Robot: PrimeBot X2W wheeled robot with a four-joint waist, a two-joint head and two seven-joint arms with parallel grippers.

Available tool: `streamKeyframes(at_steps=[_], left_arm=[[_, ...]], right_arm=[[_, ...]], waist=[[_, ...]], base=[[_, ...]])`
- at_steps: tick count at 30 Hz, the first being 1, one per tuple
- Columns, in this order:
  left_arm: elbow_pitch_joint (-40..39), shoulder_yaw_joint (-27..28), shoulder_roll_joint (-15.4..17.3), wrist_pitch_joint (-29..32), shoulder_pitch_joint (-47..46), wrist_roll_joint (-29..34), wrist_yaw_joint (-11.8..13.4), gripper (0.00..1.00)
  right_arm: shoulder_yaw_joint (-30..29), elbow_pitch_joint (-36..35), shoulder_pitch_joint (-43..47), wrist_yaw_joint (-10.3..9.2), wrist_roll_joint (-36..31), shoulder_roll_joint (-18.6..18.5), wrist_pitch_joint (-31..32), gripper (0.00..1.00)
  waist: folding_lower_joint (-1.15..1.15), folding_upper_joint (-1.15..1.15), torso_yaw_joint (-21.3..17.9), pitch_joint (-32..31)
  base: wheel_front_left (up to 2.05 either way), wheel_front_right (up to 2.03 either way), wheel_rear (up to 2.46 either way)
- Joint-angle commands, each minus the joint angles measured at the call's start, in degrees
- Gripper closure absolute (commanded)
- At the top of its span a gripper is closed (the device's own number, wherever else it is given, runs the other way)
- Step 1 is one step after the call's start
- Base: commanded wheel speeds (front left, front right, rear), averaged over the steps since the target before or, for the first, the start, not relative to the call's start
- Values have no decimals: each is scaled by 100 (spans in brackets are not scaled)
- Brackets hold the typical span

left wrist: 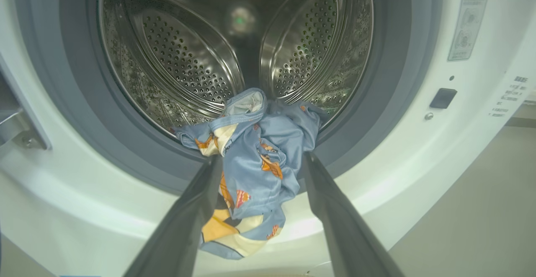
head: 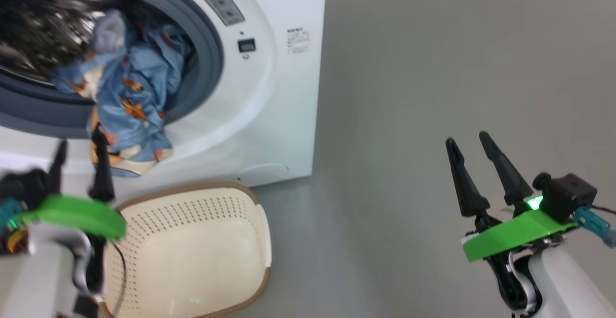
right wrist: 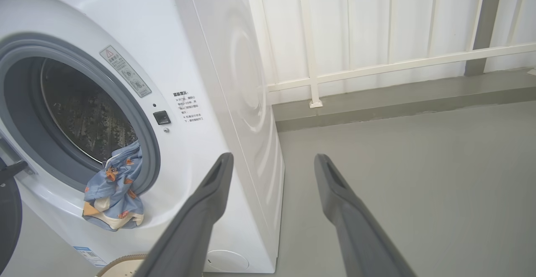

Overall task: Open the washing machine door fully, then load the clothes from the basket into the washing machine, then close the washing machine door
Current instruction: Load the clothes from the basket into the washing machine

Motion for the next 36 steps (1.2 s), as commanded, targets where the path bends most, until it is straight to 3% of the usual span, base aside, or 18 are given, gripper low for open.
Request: streamKeyframes(at_steps=[1,15,36], left_arm=[[-346,249,118,-37,345,96,64,0],[-2260,766,-293,-38,2232,477,184,0],[-2585,717,-581,-38,2606,699,168,0]], right_arm=[[76,-100,148,25,25,-83,-46,0],[17,-144,430,25,64,-176,-46,0],[11,-100,485,25,75,-361,-46,0]], waist=[[1,0,289,-492],[1,0,482,-832],[1,0,775,-883]], base=[[0,0,0],[0,0,0],[0,0,0]])
